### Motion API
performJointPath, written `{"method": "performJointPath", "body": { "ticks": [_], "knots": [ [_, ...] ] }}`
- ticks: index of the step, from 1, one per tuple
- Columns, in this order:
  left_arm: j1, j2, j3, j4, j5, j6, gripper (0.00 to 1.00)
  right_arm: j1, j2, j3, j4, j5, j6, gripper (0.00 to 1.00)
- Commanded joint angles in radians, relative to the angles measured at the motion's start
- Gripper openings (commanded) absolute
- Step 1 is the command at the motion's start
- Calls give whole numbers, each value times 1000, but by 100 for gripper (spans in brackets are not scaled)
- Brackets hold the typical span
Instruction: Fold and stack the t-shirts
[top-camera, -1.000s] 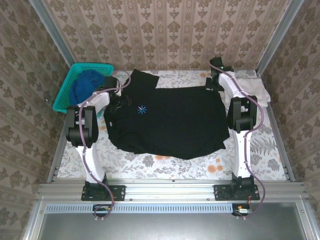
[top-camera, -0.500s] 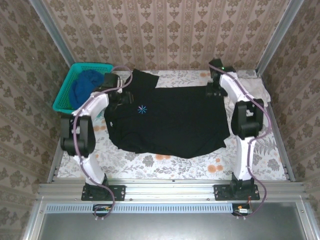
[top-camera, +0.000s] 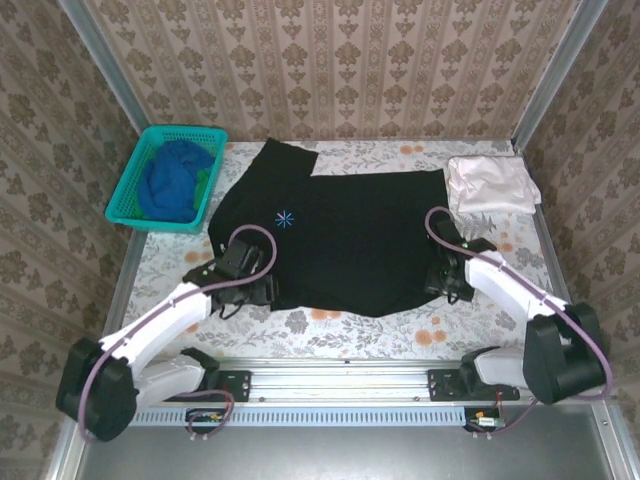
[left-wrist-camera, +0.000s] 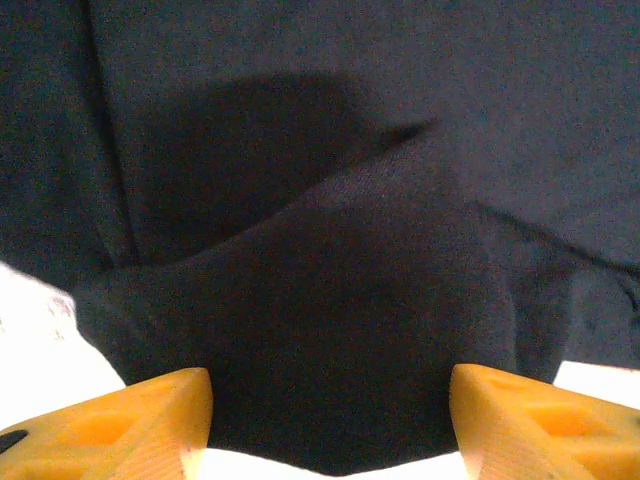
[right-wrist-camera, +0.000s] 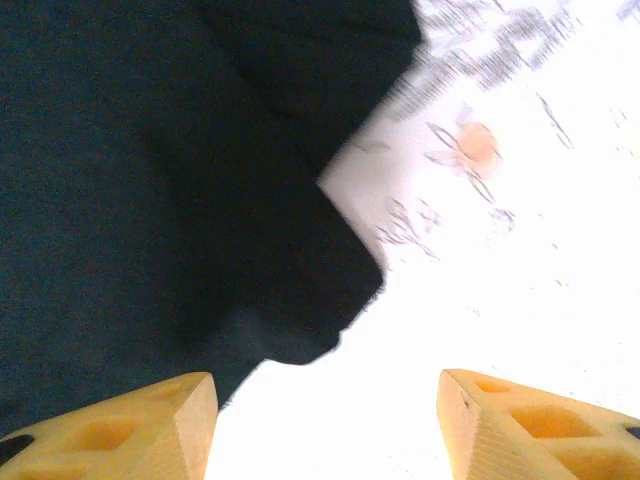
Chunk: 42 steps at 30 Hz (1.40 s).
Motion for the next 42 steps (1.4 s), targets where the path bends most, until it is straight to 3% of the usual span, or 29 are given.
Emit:
{"method": "performJointPath", "body": {
  "ticks": [1, 3, 6, 8, 12, 14, 17, 25, 31, 32, 34, 42],
  "knots": [
    [-36, -39, -65, 27, -33, -125, 63, -49, 2, -61, 137, -91, 40, 61],
    [-41, -30, -98, 75, -30, -128, 60, -57, 46, -65, 178, -132, 31, 59],
    [-48, -25, -97, 94, -36, -130, 43, -57, 75, -77, 230, -160, 33, 55],
    [-68, -54, -82, 73, -49, -136, 23, -58, 85, -71, 239, -133, 36, 45],
    [-119, -154, -38, -54, -108, -161, 1, -57, 67, -36, 173, -65, 22, 21],
    [-146, -212, -7, -144, -140, -184, 0, -57, 13, -19, 109, -25, 17, 8],
    [-172, -288, 28, -251, -148, -230, 0, -54, -98, 6, 13, 19, 16, 0],
    [-237, -292, 156, -375, -104, -278, 0, -5, -233, 46, -141, 106, 51, 0],
    [-424, -356, 182, -530, -222, -453, 0, -2, -293, 18, -106, 138, 112, 8],
    [-456, -366, 183, -564, -249, -496, 0, -3, -304, 20, -101, 132, 108, 14],
    [-511, -359, 170, -605, -268, -560, 0, 0, -307, 47, -114, 135, 104, 34],
    [-613, -292, 82, -589, -261, -739, 8, 95, -222, 142, 12, 68, 38, 41]
  ]
}}
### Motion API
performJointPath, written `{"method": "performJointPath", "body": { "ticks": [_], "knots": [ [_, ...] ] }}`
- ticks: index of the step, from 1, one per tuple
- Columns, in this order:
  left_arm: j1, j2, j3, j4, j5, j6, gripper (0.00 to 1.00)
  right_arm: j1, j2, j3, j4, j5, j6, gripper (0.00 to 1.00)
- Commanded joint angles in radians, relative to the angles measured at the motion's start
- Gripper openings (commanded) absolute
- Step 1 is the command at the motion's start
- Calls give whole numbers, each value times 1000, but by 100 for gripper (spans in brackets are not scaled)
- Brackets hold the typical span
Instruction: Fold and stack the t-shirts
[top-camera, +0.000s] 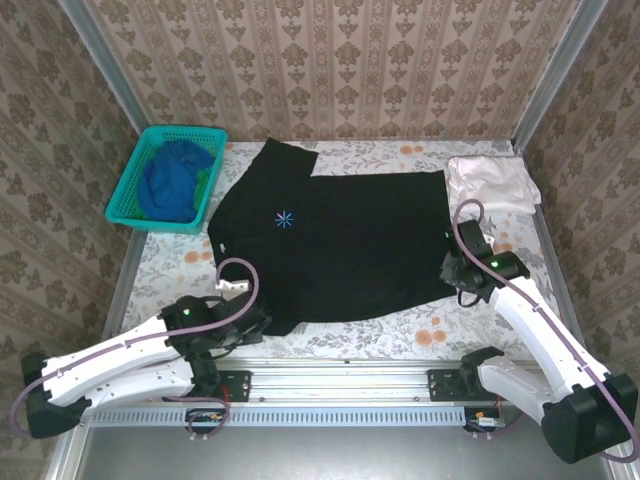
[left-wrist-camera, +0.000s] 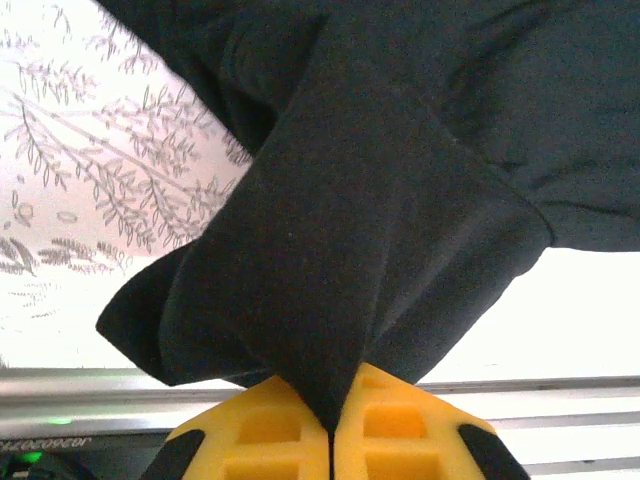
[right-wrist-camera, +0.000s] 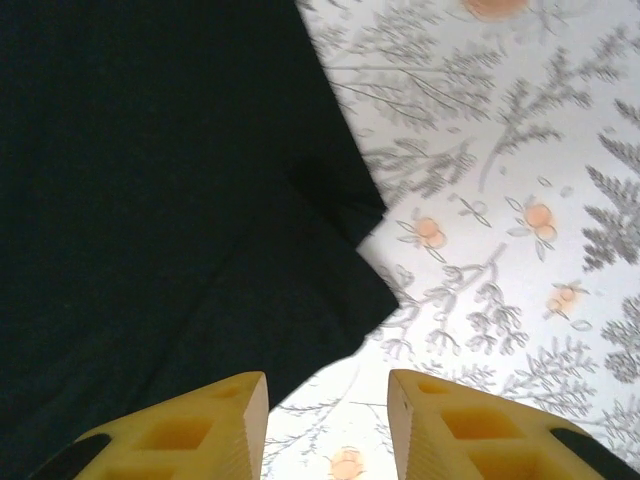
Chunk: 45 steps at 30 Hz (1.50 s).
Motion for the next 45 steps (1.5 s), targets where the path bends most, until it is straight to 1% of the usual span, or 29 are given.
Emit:
{"method": "performJointPath", "body": {
  "ticks": [1, 2, 3, 5, 7, 8, 9, 10, 12, 13, 14, 15, 17, 18, 19, 20, 22, 23, 25, 26, 31, 33, 37, 41, 45],
  "knots": [
    [-23, -24, -35, -48, -34, -128, 8, 61, 70, 52, 97, -26, -34, 42],
    [-23, -35, -48, -26, -25, -132, 12, 87, 106, 59, 130, -40, -39, 42],
    [-24, -43, -55, -2, -16, -123, 20, 109, 140, 70, 176, -58, -53, 43],
    [-25, -55, -63, 38, -4, -106, 52, 151, 249, 96, 247, -73, -60, 44],
    [-20, -64, -52, 72, -11, -64, 58, 174, 369, 139, 308, -101, -79, 45],
    [-10, -69, -34, 74, -31, -34, 61, 178, 448, 171, 312, -99, -81, 45],
    [10, -69, -12, 72, -44, 1, 62, 179, 506, 200, 311, -99, -87, 45],
    [51, -64, 17, 66, -44, 52, 64, 178, 570, 237, 332, -87, -101, 45],
    [166, -43, 61, 67, -31, 159, 67, 178, 680, 318, 322, -28, -121, 45],
    [251, -21, 76, 92, -5, 235, 69, 175, 733, 352, 293, 3, -127, 45],
    [354, 11, 84, 139, 39, 330, 70, 161, 784, 387, 276, 2, -128, 45],
    [449, 46, 82, 204, 90, 403, 70, 148, 817, 410, 268, -14, -127, 45],
    [638, 172, 75, 384, 214, 539, 70, 115, 883, 442, 280, -45, -122, 45],
    [699, 240, 80, 464, 261, 576, 70, 102, 907, 459, 276, -57, -122, 46],
    [753, 347, 106, 533, 285, 608, 67, 89, 930, 475, 271, -61, -120, 46],
    [781, 456, 154, 581, 287, 648, 67, 78, 952, 490, 264, -64, -118, 45],
    [806, 649, 266, 613, 279, 701, 67, 58, 973, 500, 270, -79, -116, 46],
    [819, 750, 329, 632, 308, 728, 67, 46, 982, 503, 275, -88, -113, 46],
    [839, 912, 439, 645, 297, 762, 66, 31, 999, 513, 275, -101, -109, 46],
    [854, 991, 497, 649, 318, 778, 65, 25, 1008, 519, 269, -101, -111, 46],
    [897, 1274, 726, 619, 339, 821, 62, -15, 1024, 533, 265, -116, -110, 46],
    [912, 1359, 799, 611, 378, 832, 61, -31, 1025, 537, 269, -149, -111, 47],
    [929, 1495, 953, 592, 446, 867, 61, -43, 1003, 539, 269, -148, -119, 48],
    [930, 1636, 1179, 514, 481, 912, 61, -52, 996, 552, 269, -166, -129, 48],
    [930, 1746, 1377, 422, 500, 953, 63, -53, 975, 548, 277, -218, -129, 50]
  ]
}}
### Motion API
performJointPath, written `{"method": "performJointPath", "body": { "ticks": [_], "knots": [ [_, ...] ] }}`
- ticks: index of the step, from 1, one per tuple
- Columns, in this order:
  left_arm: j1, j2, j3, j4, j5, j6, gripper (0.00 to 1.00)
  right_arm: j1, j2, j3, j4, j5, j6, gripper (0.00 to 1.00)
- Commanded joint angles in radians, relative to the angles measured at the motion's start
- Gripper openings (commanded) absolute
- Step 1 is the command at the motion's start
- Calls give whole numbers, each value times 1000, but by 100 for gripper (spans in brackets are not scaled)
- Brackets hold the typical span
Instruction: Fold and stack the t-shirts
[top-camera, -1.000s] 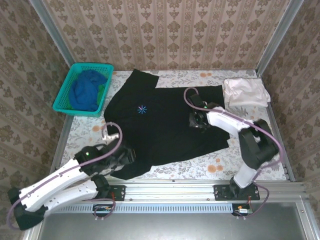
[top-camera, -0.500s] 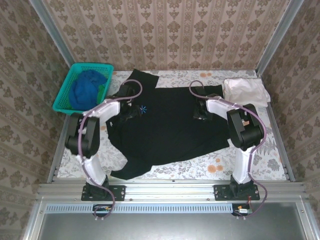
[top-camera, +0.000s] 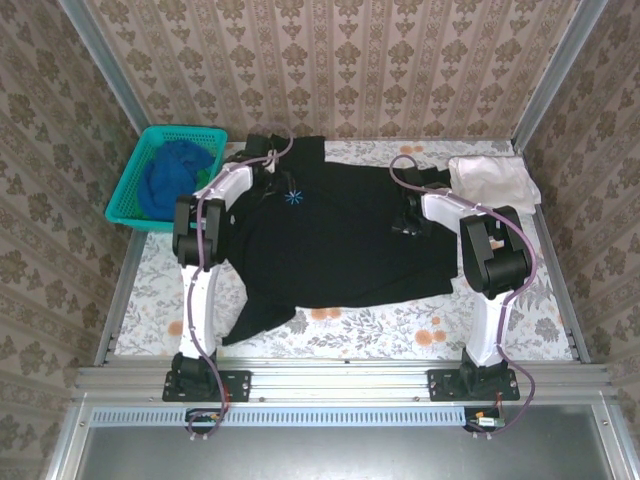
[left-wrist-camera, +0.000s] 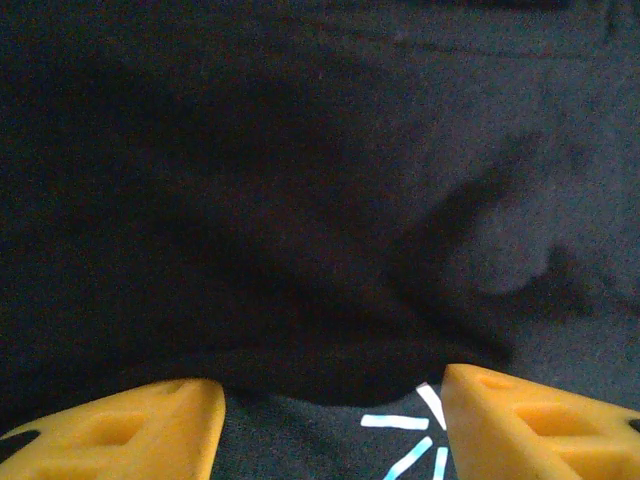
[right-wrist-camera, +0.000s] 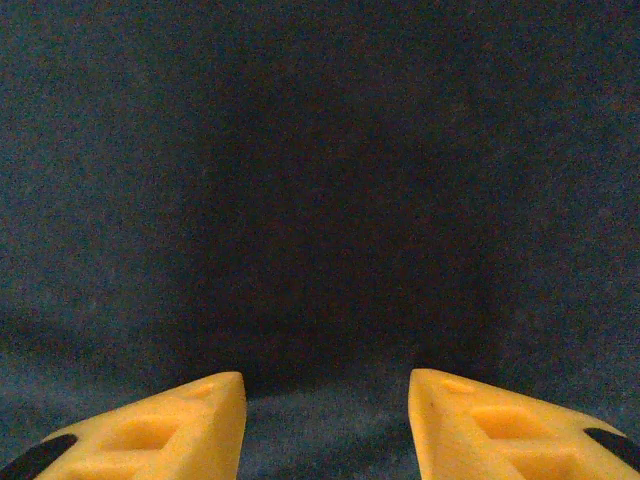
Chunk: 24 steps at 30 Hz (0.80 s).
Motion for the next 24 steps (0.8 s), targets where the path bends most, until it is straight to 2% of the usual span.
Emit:
{"method": "performJointPath", "body": {
  "ticks": [1, 4, 9, 12, 16, 19, 22, 24],
  "knots": [
    [4, 107, 107, -169, 42, 66, 64, 1, -34, 7, -13, -56, -14, 50],
    [7, 43, 90, -202, 28, 70, 67, 37, -93, -23, 1, -60, -34, 52],
    [7, -325, -258, -94, -4, 55, 77, 175, -253, -153, 76, -55, -125, 54],
    [6, -583, -508, -61, -66, 22, 80, 285, -379, -286, 157, -67, -222, 55],
    [-18, -920, -910, -20, -141, -101, 78, 497, -491, -431, 331, -87, -400, 59],
    [-47, -1129, -1156, -43, -149, -215, 76, 601, -500, -475, 452, -140, -461, 61],
    [-123, -1327, -1342, -94, -183, -330, 73, 681, -486, -501, 557, -163, -553, 65],
    [-183, -1399, -1417, -115, -177, -387, 71, 737, -469, -528, 658, -168, -624, 67]
  ]
}}
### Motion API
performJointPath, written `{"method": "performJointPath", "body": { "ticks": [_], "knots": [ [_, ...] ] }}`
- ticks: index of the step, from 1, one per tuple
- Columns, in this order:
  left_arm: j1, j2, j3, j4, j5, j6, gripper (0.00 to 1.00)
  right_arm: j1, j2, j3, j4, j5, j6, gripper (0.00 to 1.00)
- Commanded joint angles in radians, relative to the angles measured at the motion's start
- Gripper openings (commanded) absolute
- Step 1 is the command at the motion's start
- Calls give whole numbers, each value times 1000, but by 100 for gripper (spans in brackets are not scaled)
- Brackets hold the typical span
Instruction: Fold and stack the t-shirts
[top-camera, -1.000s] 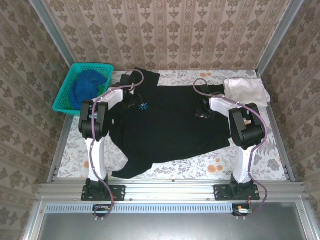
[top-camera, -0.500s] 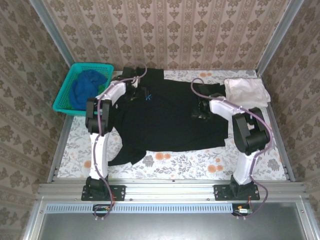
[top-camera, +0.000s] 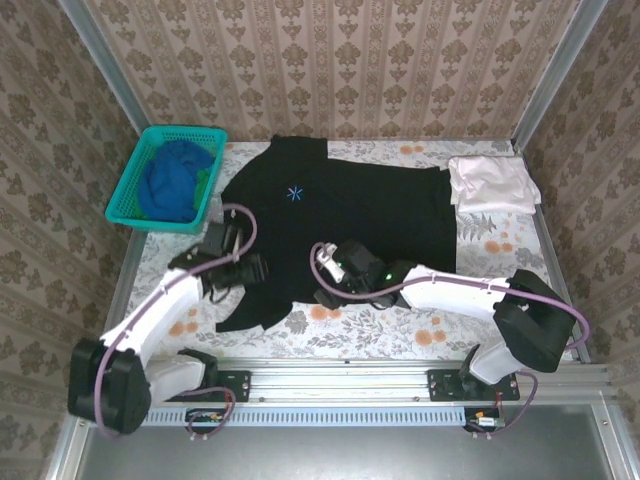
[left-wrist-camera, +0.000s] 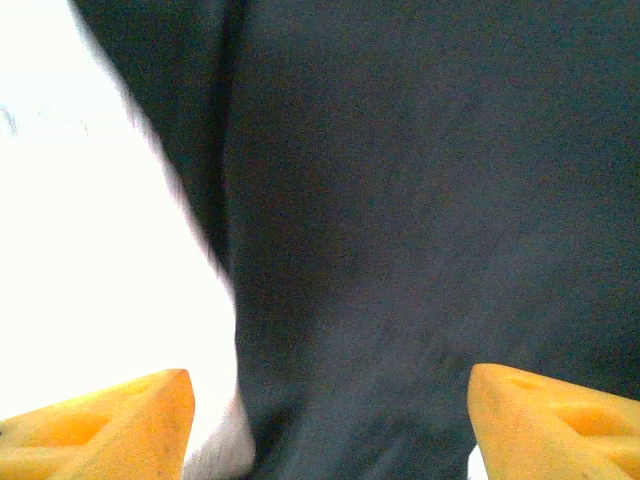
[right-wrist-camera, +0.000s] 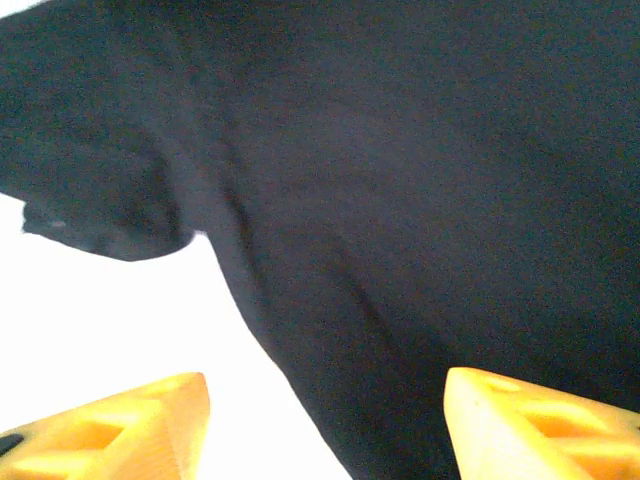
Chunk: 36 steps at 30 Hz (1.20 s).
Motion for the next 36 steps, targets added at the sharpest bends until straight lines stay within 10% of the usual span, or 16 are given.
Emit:
{"method": "performJointPath", "body": {
  "ticks": [1, 5, 11, 24, 28, 36],
  "knots": [
    [-86, -87, -88, -64, -20, -162, 70, 73, 31, -42, 243, -48, -177, 68],
    [-172, -152, -126, -119, -32, -214, 56, 174, 135, 1, 314, -50, -309, 67],
    [-151, -294, -111, -126, 42, -200, 0, 267, 210, -151, 702, -15, -456, 62],
    [-103, -269, 87, -96, 107, -199, 0, 315, 350, -149, 910, 86, -563, 56],
    [-38, -255, 50, -78, 165, -191, 55, 322, 358, -149, 895, 88, -574, 58],
    [186, -255, 23, -80, 132, -96, 68, 311, 373, -135, 827, 95, -582, 62]
  ]
}}
